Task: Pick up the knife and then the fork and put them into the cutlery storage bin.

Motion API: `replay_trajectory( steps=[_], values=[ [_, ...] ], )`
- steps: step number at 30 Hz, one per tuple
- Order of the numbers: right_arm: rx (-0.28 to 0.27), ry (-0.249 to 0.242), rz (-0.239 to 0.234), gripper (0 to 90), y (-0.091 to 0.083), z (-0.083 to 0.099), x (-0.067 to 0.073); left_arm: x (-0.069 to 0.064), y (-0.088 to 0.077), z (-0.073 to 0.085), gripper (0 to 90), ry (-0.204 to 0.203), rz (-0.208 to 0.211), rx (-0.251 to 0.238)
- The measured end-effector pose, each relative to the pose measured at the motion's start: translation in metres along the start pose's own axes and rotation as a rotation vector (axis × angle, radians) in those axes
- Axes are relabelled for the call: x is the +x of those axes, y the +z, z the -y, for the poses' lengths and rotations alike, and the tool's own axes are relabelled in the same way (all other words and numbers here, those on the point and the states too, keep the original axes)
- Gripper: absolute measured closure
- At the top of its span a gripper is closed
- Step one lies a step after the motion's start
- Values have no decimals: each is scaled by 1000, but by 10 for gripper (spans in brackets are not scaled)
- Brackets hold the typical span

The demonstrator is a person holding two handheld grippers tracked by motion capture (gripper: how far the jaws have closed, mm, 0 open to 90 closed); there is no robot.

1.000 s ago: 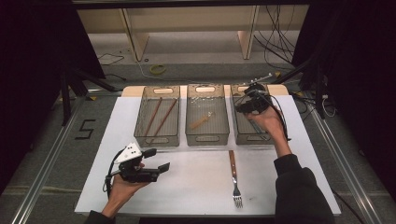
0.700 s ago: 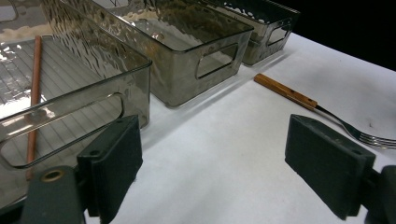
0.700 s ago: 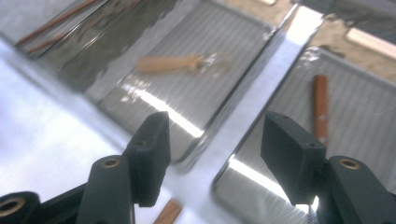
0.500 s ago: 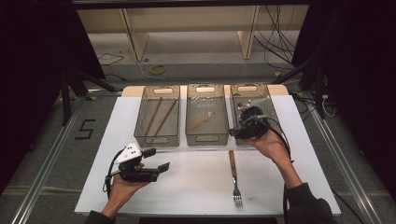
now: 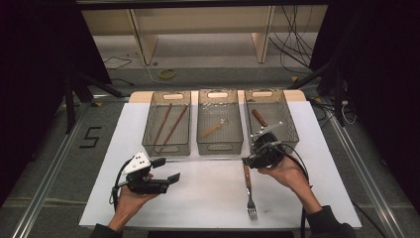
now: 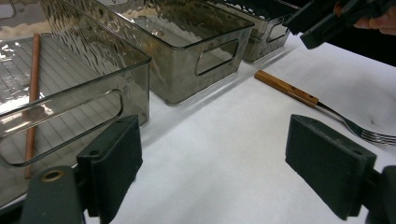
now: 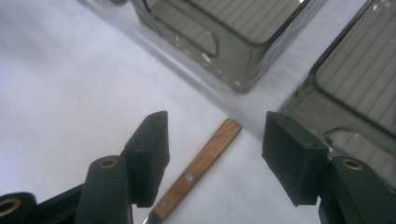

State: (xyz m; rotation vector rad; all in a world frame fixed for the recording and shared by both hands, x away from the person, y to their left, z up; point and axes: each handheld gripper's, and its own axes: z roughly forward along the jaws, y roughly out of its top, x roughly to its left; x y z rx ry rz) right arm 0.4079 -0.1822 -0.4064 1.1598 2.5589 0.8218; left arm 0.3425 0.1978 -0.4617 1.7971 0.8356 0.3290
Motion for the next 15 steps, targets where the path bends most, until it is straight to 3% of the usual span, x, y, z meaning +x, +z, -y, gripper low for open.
replay_trajectory(
  steps=[15],
  values=[
    [74, 4, -27, 416, 16, 20, 10, 0, 0, 0, 179, 0, 1, -2]
  ],
)
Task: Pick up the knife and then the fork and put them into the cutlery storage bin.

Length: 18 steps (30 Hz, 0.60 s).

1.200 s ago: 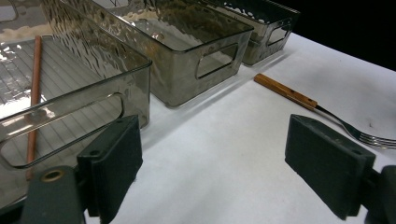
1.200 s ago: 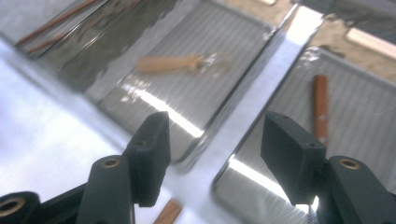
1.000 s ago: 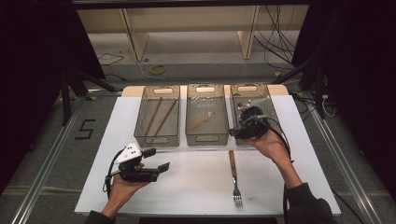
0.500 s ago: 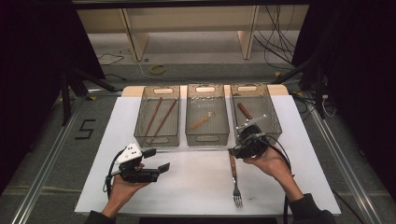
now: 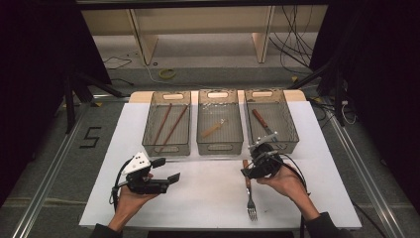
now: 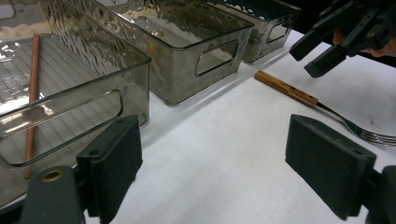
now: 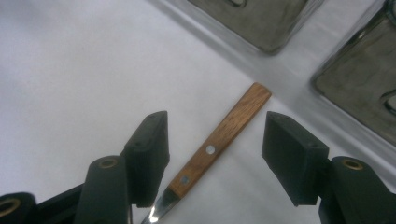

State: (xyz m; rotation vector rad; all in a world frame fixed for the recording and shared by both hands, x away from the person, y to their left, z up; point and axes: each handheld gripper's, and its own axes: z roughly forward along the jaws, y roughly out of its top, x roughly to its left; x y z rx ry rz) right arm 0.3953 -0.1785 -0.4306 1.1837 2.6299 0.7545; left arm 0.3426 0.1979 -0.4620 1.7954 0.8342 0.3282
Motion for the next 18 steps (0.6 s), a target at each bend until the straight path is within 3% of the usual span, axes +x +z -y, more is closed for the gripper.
replay_trajectory(
  steps=[18],
  values=[
    [103, -23, -9, 444, 13, 12, 11, 0, 0, 0, 179, 1, -1, 3]
  ],
)
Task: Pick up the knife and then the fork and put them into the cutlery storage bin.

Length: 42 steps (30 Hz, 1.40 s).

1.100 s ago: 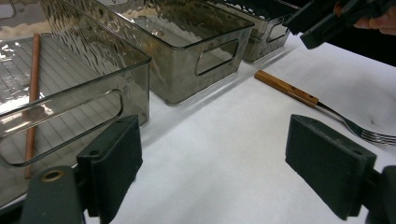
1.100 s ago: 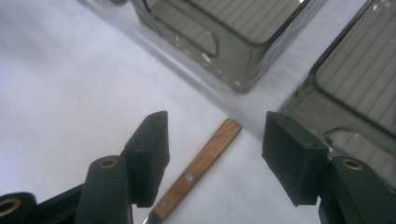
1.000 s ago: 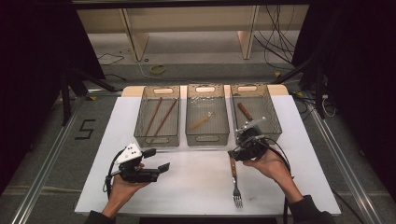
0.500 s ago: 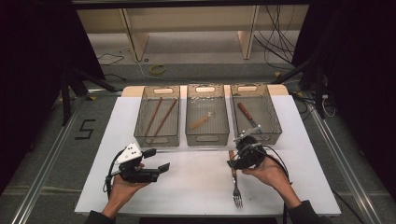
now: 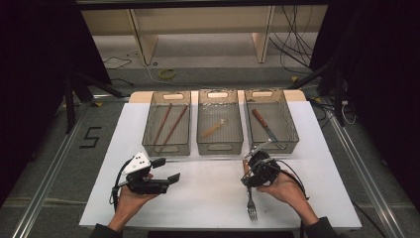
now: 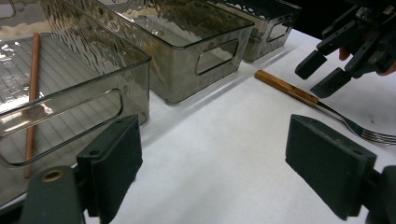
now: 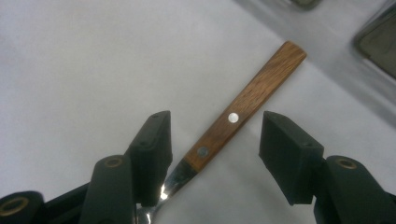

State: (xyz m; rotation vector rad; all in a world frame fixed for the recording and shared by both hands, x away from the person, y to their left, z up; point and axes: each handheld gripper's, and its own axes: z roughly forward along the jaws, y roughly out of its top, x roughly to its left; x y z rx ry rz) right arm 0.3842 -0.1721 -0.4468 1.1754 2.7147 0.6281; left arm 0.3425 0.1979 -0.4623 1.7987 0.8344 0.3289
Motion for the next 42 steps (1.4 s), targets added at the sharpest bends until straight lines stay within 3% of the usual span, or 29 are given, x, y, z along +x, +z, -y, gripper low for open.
replay_trajectory(
  steps=[16, 19, 30, 42],
  values=[
    [63, -34, 26, 524, 13, 4, 8, 0, 1, 0, 179, 3, 1, 2],
    [79, -17, 21, 521, 15, 4, 5, 0, 1, 0, 179, 5, 0, 3],
    [92, -33, 44, 541, 17, 3, 9, -1, 1, 0, 179, 4, 2, 5],
    [97, -21, 45, 653, 16, 2, 7, -1, 2, 0, 180, 3, 4, 9]
  ],
)
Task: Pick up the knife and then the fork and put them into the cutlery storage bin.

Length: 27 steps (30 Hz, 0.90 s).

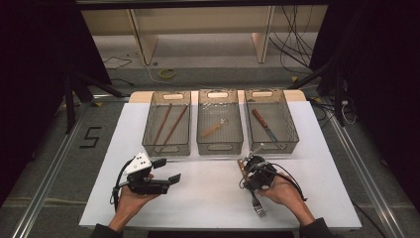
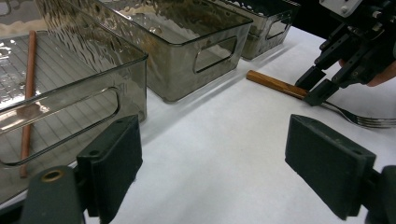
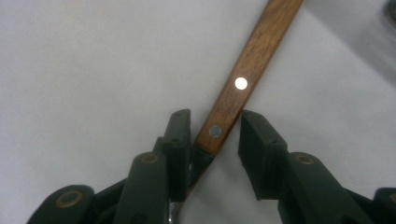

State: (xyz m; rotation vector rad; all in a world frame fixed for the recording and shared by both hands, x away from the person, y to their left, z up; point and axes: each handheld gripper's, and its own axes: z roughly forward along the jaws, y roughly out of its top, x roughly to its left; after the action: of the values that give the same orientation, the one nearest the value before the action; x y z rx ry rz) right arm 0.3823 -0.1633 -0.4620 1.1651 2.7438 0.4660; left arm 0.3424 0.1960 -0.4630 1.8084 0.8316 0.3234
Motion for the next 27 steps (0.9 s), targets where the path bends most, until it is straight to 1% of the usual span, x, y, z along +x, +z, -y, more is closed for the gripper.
replay_trajectory(
  steps=[5, 10, 14, 18, 23, 25, 27],
  values=[
    [2, 17, -9, 702, -1, 1, -3, 0, 0, 0, 180, -2, 0, -1],
    [1, 21, -8, 730, -1, 1, -4, 0, 0, 0, 180, 0, 0, 1],
    [-4, 23, 0, 775, -1, 2, -5, 0, 0, 0, 181, -2, 0, -1],
    [-5, 22, 2, 778, -1, 2, -4, 0, 0, 0, 181, -2, 0, 0],
    [-3, 12, -7, 780, -3, 2, -5, 1, 0, 0, 181, 0, -1, -1],
    [-26, 9, -14, 781, -7, 2, -5, 1, 0, 0, 181, 1, -1, 0],
    [-32, 8, -18, 781, -11, 2, -6, 0, 0, 0, 182, -2, -1, 0]
  ],
)
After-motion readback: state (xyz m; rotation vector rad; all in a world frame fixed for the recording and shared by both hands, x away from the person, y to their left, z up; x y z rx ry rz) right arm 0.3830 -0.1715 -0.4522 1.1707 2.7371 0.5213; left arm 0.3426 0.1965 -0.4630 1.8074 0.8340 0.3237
